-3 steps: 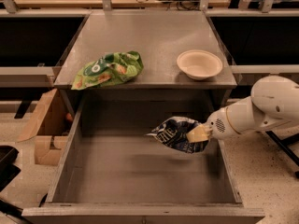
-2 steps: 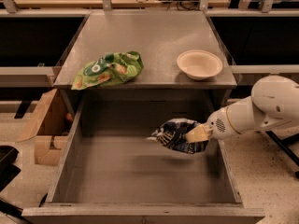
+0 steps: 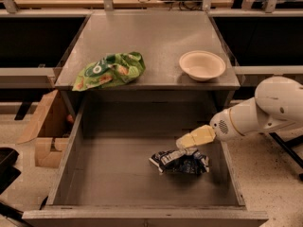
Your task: Place blue chip bag into top drawer
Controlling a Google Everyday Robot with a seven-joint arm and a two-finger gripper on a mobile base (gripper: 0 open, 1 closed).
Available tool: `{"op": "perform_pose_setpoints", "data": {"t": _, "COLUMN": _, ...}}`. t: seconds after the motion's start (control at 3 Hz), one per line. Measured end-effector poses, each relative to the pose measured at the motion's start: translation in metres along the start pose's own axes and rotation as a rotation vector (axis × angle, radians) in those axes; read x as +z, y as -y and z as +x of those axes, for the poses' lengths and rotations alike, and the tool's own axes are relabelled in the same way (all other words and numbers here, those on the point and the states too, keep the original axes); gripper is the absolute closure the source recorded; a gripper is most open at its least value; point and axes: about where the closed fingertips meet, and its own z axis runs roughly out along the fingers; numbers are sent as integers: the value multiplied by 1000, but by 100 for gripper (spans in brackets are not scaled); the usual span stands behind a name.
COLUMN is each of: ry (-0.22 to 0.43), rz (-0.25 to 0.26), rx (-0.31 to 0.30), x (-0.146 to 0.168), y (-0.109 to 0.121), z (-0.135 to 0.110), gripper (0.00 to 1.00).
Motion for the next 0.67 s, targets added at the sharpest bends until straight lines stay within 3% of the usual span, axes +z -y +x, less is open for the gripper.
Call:
{"op": "perform_pose_setpoints", "data": {"t": 0.33, "ry": 24, "rz": 18, "rx": -48, "x": -32, "y": 2, "z": -1, "gripper": 0}}
{"op": "perform_pose_setpoints", "data": {"t": 0.67, "ry": 95, "rz": 58, "rx": -186, "x": -123, "y": 0, "z": 2, "gripper": 0}}
